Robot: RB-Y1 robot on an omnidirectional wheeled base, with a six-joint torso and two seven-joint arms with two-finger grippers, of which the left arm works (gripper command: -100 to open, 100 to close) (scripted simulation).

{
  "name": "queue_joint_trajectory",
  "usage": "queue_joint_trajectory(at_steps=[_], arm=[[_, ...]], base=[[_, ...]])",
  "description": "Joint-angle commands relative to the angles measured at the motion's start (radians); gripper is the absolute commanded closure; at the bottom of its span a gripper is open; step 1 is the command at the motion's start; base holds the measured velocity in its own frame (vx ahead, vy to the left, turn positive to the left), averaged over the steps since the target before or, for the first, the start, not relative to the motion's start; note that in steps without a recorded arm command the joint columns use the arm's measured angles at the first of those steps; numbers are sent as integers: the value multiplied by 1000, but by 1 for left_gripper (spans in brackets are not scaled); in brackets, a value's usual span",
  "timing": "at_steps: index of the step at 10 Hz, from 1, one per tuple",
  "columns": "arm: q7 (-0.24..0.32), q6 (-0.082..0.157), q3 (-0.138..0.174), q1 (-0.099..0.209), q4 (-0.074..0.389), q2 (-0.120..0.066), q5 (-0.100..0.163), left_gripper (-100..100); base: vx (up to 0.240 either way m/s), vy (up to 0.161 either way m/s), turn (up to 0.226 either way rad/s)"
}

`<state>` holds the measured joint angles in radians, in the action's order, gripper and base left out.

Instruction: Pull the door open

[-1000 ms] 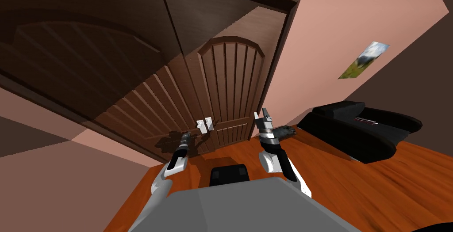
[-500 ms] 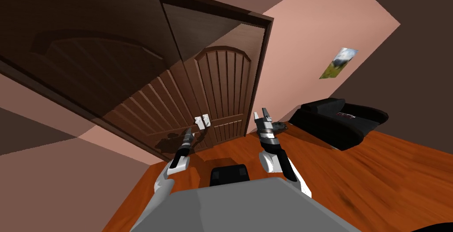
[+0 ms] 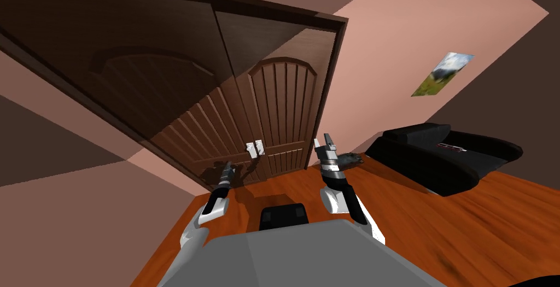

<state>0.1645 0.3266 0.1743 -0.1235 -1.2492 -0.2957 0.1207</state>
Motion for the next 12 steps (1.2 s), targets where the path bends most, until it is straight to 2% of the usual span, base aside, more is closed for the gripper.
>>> queue_joint_trajectory(at_steps=[1,5,8,9,10,12], arm=[[-2,6,19,-9,16,-8,2,-100],[-6,12,1,20,14,9,-2,-100],[-7,17,-37,60,-2,34,-9,-100],[-4,17,-28,47,0,24,-6,-100],[-4,17,-28,47,0,24,-6,100],[-4,17,-28,47,0,24,-6,100]], base=[[145,96,74],[175,46,-76],[224,-57,-159],[99,-57,-30],[-10,10,35],[-33,18,-17]])
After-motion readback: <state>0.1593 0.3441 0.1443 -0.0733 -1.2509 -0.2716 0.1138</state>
